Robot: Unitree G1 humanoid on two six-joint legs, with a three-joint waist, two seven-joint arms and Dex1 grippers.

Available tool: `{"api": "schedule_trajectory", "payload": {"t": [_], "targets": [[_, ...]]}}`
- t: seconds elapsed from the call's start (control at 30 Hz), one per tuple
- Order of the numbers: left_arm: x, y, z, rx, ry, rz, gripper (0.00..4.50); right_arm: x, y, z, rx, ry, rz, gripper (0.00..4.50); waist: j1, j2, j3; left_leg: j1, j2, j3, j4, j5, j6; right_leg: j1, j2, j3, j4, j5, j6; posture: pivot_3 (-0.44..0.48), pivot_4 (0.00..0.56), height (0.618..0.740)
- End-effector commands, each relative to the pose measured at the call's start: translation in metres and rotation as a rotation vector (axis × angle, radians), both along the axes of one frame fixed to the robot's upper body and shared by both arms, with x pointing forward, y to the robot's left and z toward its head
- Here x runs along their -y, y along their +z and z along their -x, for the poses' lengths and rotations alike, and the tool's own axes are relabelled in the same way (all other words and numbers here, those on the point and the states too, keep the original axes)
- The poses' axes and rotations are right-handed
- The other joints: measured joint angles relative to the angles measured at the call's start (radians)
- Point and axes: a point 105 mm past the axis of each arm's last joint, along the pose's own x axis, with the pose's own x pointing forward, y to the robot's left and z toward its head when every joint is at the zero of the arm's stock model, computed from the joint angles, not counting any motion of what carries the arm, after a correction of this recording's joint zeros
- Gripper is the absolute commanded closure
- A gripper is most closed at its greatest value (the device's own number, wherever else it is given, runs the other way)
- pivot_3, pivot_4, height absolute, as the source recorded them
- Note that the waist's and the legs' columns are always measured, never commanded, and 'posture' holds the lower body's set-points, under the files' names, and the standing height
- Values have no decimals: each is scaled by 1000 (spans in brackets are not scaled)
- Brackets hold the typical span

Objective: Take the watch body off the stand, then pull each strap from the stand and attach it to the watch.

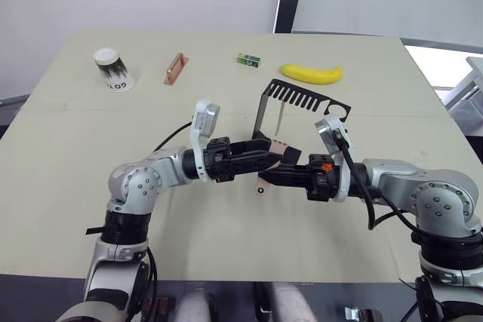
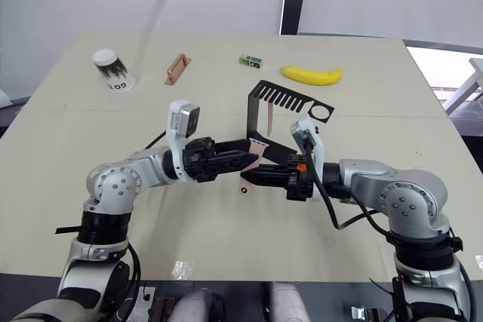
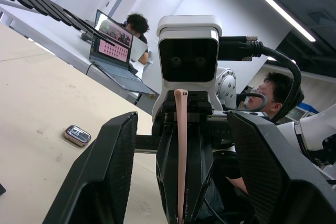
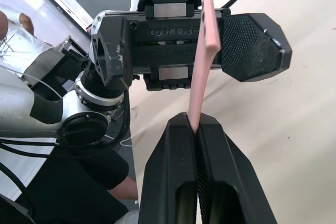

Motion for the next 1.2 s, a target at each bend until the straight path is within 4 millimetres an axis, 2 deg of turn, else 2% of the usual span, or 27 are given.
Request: {"api": "schedule_trajectory", "payload": {"t": [0.03,0.4,0.5,0.63,1.1,1.2], "targets": [[2,7,2,29,-14,19,1588,1,9,1,34,-2,-6,4500,0,0,0,0,0,0,0,0,0,0,0,0,0,0,0,0,150,740],[4,6,3,33,-20,20,1588,1,9,2,34,-5,-6,4500,0,0,0,0,0,0,0,0,0,0,0,0,0,0,0,0,150,740],[4,8,4,33,-29,38,2361,2,9,2,33,-6,-6,4500,0,0,0,0,0,0,0,0,0,0,0,0,0,0,0,0,150,740],[3,9,4,34,-30,40,4378,2,9,1,32,-9,-8,4500,0,0,0,0,0,0,0,0,0,0,0,0,0,0,0,0,150,740],[3,10,5,38,-33,46,4453,2,12,2,39,-7,-19,4500,0,0,0,0,0,0,0,0,0,0,0,0,0,0,0,0,150,740],[1,11,4,43,-29,50,4453,2,13,6,96,2,9,4500,1,0,0,0,0,0,-1,0,0,0,0,0,-1,0,0,0,150,740]]}}
